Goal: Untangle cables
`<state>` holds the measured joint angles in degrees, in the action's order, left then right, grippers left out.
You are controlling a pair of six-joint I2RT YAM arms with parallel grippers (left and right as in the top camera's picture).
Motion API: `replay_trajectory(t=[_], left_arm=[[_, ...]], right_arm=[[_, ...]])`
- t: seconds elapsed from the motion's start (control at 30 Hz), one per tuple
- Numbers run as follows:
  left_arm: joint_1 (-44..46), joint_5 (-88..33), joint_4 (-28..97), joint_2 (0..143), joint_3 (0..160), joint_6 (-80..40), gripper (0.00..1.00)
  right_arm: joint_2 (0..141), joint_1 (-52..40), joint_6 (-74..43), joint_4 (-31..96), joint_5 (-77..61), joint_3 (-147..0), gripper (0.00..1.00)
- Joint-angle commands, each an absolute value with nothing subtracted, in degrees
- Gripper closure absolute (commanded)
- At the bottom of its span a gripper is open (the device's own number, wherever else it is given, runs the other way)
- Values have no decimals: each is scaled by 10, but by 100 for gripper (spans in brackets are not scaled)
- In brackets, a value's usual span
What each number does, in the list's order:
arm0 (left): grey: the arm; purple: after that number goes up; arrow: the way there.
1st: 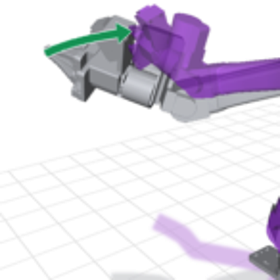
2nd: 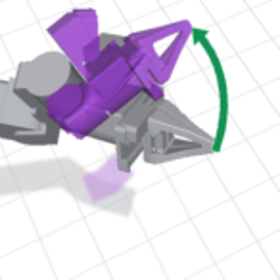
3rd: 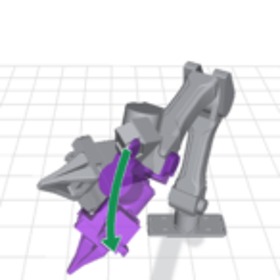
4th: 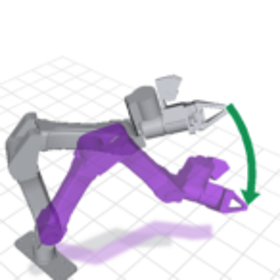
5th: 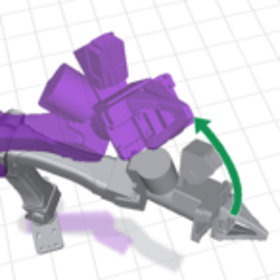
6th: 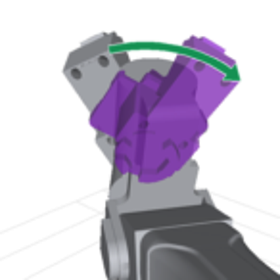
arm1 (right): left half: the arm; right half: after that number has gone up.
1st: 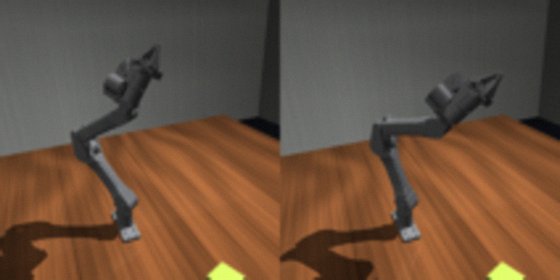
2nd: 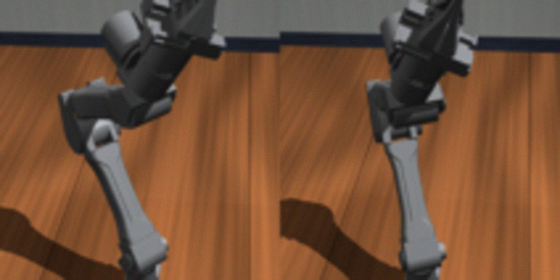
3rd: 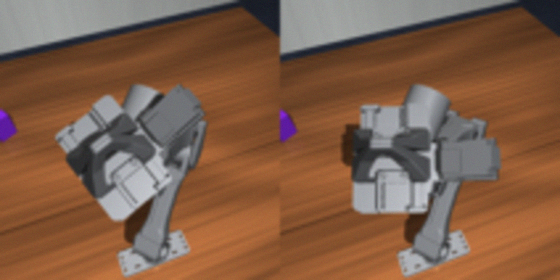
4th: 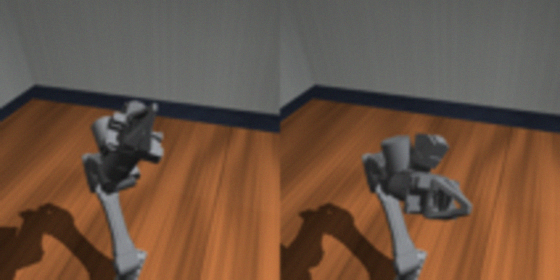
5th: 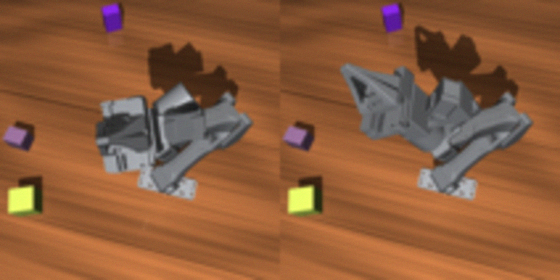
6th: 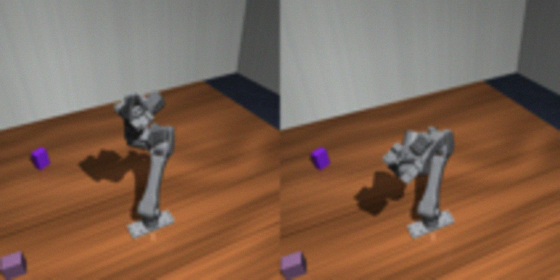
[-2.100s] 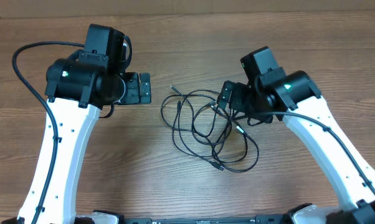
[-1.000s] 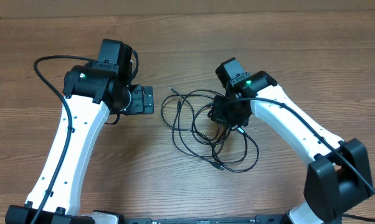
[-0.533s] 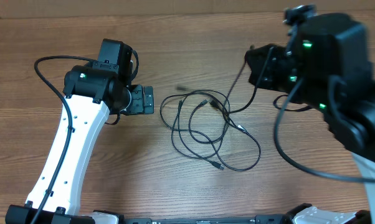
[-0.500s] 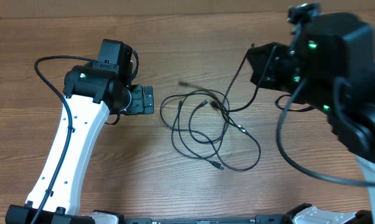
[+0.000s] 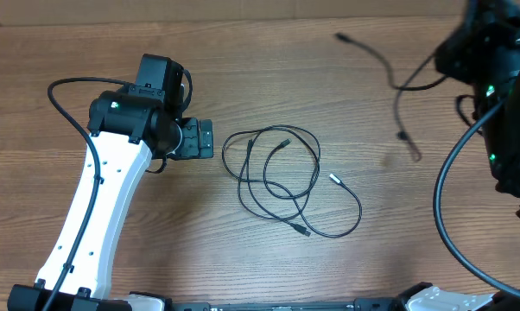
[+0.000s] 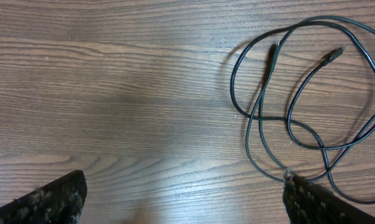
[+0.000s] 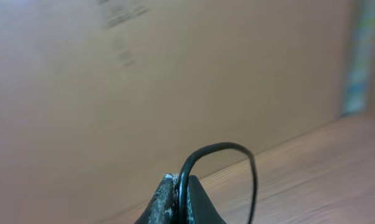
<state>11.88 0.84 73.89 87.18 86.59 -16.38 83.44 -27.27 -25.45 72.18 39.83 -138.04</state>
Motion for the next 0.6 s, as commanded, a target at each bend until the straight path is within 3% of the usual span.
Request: replay_trajectory(t=[0.0,0.1,0.27,0.37,0.57], left_arm=[[116,4,738,869,863,-170,0],[116,4,738,869,863,-170,0],[116,4,738,869,863,-170,0],[116,4,738,869,863,-170,0],[116,4,738,869,863,-170,0]], right_arm=[[842,-225,-208,734,535,-1392,96],[853,-149,-205,757,524,-1392,96],[898,79,-214,813,384,-1391,96],[943,245,-277,855,272,-1391,96],[1042,457,-326,936,182,-1391,96]])
